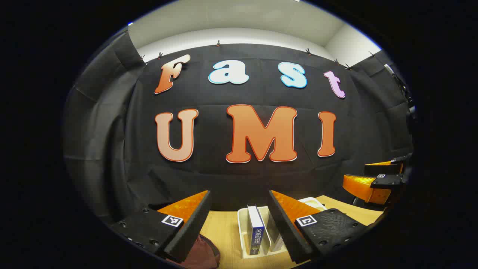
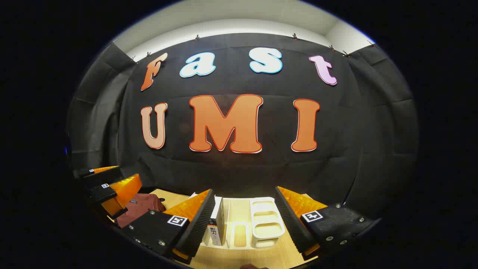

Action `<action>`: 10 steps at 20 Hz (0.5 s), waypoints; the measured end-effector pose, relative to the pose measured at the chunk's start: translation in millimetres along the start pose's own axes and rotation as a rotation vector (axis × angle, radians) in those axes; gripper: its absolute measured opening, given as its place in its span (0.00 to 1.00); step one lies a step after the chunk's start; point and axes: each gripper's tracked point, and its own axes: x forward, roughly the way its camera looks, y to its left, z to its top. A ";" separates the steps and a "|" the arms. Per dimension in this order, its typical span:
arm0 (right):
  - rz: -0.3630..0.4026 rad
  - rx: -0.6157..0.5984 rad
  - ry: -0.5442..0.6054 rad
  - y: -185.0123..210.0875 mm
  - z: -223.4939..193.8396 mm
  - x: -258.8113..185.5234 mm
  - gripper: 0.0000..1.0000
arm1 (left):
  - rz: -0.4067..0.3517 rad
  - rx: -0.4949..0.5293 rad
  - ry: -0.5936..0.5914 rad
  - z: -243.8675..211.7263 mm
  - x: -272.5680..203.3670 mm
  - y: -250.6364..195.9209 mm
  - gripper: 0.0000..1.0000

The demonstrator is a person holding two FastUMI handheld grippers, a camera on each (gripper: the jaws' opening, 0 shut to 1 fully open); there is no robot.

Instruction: Open the schoolbag, grab two books from the bookshelf and put them into the schoolbag.

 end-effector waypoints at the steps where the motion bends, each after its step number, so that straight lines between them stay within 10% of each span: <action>1: 0.003 0.004 0.004 1.1 -1.0 -0.6 0.95 | 0.001 0.000 -0.001 0.9 -1.5 -0.1 0.94; 10: 0.028 -0.008 0.003 5.4 -1.6 -4.3 0.95 | 0.018 0.013 0.014 -4.8 -9.2 -1.6 0.94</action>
